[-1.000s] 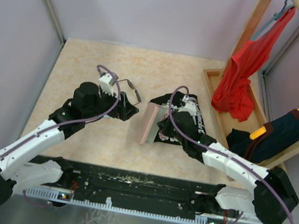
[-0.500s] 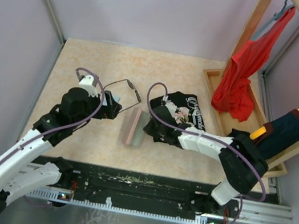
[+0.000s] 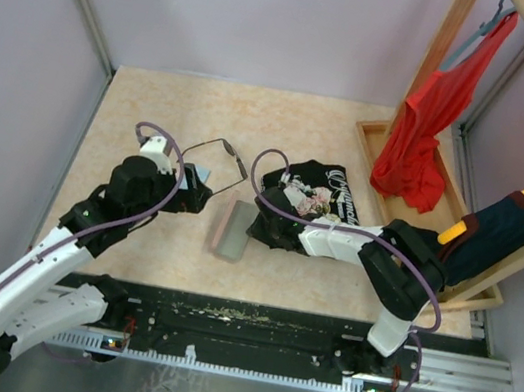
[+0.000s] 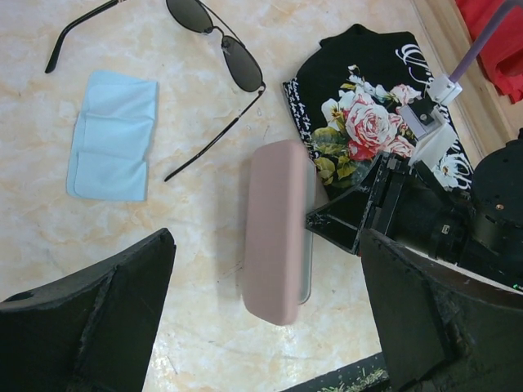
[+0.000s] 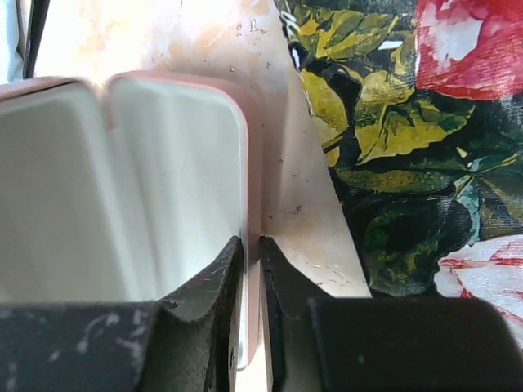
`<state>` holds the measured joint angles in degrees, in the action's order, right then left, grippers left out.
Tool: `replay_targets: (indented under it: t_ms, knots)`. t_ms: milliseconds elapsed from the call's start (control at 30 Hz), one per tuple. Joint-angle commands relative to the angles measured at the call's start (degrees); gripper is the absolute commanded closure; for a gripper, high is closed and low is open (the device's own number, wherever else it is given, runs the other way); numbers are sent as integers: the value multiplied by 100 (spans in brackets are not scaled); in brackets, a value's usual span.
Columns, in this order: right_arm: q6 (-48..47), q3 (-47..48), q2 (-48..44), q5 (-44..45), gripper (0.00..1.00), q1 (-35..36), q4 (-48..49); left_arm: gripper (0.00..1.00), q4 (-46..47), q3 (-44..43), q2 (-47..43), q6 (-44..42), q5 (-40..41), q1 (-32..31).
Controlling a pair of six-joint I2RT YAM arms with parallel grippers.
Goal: Organize the sunglasses
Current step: Place the sunglasses case at the center of the board.
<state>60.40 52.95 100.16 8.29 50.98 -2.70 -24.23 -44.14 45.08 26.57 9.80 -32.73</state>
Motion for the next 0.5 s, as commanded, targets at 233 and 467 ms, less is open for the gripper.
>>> replay_targets:
  t_ms: [233, 467]
  knots:
    - [100, 95, -311, 16, 73, 43, 417, 1, 19, 186, -16, -122, -127, 21]
    - [-647, -101, -1185, 361, 67, 41, 17, 0, -11, 96, -13, -175, -171, 21]
